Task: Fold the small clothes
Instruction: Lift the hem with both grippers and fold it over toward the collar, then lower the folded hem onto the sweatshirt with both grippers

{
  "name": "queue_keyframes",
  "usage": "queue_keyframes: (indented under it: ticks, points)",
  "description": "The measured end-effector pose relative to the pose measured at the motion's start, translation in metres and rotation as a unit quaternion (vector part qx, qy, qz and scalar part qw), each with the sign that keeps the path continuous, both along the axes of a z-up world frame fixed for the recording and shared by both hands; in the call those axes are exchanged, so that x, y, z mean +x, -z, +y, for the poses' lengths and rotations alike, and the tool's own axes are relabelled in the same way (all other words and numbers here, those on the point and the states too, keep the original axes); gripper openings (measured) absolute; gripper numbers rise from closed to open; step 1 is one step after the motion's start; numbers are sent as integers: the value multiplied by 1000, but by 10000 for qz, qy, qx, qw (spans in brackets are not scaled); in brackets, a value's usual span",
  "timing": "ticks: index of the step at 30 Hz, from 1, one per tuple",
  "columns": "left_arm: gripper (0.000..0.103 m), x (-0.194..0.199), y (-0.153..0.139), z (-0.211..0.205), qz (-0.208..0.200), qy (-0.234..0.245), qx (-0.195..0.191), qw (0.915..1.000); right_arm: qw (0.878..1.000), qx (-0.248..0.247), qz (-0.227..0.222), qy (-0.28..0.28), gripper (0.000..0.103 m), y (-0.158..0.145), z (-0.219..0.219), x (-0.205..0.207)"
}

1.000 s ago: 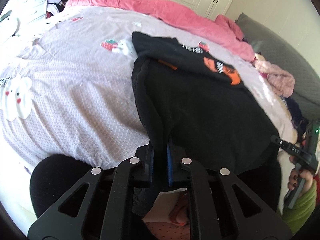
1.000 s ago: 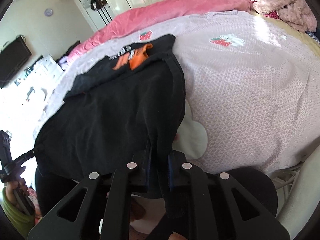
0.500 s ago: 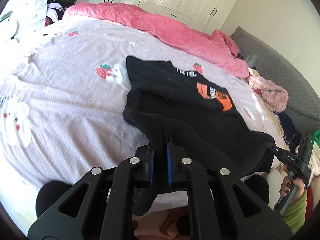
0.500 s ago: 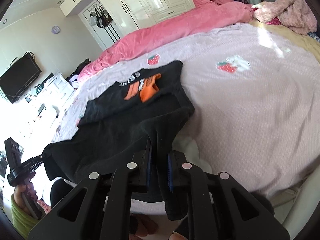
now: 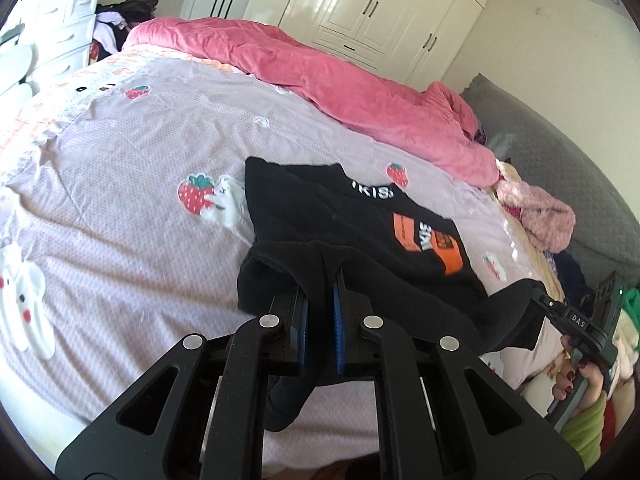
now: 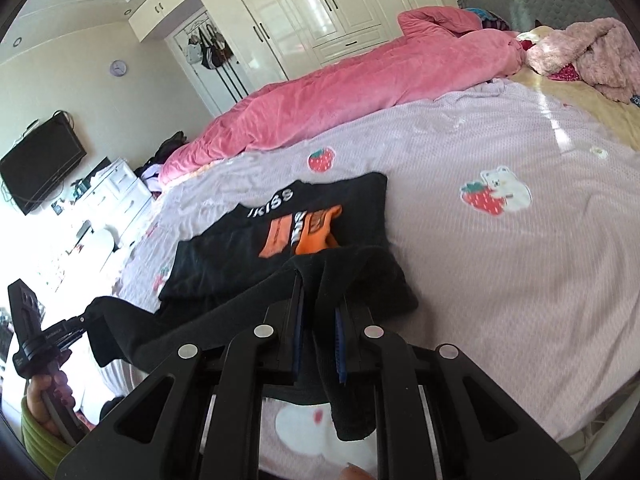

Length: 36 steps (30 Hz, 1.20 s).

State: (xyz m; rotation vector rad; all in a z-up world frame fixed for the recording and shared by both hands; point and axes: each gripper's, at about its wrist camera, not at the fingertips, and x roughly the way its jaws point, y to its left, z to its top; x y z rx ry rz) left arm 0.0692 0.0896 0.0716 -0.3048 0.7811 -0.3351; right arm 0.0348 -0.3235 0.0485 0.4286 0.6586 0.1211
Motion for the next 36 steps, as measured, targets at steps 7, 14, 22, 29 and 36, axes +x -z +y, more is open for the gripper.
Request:
queue_keyframes:
  ticks: [7, 14, 22, 29, 36]
  points:
    - [4, 44, 4, 1, 97, -174, -109, 9997, 9999, -30, 109, 96, 12, -4, -6, 44]
    - [4, 78, 7, -5, 106, -255, -32, 9996, 9996, -143, 182, 150, 12, -4, -7, 85]
    - [4, 110, 10, -14, 74, -269, 258, 9993, 9991, -144, 292, 267, 12, 2, -12, 123]
    - [4, 128, 22, -26, 32, -164, 641, 9978, 9981, -257, 411, 372, 12, 23, -12, 143]
    - [5, 139, 36, -27, 109, -128, 725, 9972, 9971, -385, 523, 407, 14, 37, -9, 148]
